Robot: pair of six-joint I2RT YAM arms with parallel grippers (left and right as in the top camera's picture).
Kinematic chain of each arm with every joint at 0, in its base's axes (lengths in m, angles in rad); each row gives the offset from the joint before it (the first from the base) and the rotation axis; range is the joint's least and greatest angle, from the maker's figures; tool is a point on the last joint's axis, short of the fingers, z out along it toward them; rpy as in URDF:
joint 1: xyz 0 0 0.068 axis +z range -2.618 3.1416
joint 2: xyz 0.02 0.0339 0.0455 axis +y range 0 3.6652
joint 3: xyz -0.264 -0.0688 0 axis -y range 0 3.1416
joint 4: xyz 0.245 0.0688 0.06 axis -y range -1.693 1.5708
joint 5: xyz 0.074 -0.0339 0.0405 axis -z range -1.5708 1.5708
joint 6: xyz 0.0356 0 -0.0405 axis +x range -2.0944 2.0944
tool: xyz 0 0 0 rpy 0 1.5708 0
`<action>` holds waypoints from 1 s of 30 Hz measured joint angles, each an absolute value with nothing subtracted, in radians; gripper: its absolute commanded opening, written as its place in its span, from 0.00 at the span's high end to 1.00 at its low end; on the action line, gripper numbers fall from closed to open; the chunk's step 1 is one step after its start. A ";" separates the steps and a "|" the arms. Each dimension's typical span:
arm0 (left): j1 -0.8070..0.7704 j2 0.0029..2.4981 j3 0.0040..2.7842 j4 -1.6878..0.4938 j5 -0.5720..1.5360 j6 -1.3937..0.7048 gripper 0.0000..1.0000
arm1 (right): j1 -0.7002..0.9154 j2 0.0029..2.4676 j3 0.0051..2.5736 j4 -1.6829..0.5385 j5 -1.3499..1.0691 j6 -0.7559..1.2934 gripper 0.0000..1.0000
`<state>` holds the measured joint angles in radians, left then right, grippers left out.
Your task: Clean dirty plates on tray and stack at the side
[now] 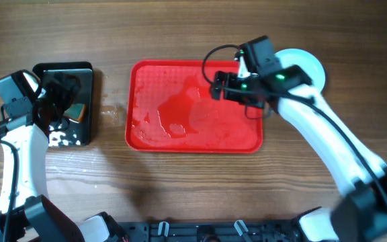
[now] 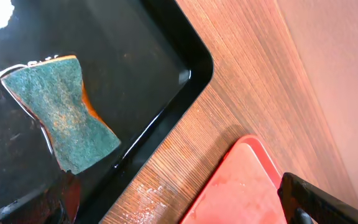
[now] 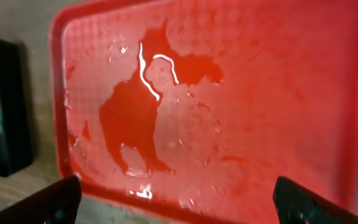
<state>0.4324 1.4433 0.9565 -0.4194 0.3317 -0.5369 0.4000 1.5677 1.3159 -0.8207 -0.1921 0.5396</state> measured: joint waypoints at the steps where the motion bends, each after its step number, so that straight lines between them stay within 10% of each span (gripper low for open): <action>1: 0.432 1.443 0.957 -0.420 0.334 -0.537 0.00 | 0.401 1.529 1.316 -0.846 -0.171 0.537 0.00; 30: 0.432 1.443 0.957 -0.419 0.343 -0.537 0.00 | 0.564 1.252 1.316 -1.152 0.005 0.439 0.00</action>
